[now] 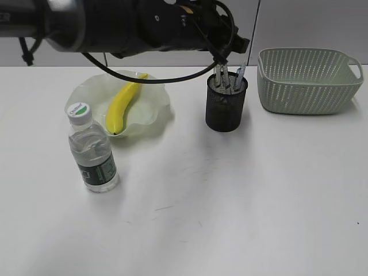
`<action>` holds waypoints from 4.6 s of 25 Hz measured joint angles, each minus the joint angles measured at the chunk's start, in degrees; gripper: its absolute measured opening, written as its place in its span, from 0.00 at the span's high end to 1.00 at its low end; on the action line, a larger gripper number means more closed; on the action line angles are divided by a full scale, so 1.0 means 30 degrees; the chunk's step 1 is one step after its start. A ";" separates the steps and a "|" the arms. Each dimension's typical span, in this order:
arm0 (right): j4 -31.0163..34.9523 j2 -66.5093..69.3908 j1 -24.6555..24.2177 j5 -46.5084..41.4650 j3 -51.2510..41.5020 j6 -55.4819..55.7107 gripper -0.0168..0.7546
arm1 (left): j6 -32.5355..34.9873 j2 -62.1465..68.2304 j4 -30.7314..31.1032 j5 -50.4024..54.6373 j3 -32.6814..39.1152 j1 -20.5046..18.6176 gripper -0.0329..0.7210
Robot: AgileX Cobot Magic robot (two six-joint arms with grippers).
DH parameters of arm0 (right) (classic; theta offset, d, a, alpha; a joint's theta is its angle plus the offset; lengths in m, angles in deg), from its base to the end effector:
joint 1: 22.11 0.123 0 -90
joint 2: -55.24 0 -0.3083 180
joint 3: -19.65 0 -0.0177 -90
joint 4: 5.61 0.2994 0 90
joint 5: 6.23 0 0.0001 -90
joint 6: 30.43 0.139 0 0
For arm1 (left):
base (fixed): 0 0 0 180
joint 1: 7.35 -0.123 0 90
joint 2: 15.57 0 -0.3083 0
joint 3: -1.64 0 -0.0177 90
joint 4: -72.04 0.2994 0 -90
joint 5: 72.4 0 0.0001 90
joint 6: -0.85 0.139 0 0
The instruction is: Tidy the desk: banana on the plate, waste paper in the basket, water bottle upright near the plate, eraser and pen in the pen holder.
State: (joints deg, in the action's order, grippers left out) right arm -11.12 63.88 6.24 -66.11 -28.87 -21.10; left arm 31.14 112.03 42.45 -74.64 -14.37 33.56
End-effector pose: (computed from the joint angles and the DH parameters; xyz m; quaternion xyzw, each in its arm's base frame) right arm 0.0588 0.0186 0.2837 -0.1396 0.8403 0.1230 0.5092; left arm 0.4581 -0.3935 0.2268 0.2852 0.7660 -0.1905 0.5437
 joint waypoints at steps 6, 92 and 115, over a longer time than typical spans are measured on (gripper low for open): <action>0.0000 0.0000 0.0000 0.0000 0.0000 0.0000 0.62 | -0.0040 0.1731 -0.0563 0.1962 -0.1517 -0.0064 0.53; 0.0225 -0.0605 -0.7861 -0.0002 0.0000 -0.0016 0.66 | -1.3404 -4.0257 1.1928 2.1018 2.0998 -0.9854 0.63; 0.2088 -0.0605 -0.7861 0.0014 0.0000 -0.2883 0.66 | -1.3404 -4.0257 1.1887 2.1018 2.0998 -0.9854 0.63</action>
State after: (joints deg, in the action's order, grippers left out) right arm -4.85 62.06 -17.34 -66.07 -28.87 -29.75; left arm -9.08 -8.74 78.11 -11.58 48.62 4.00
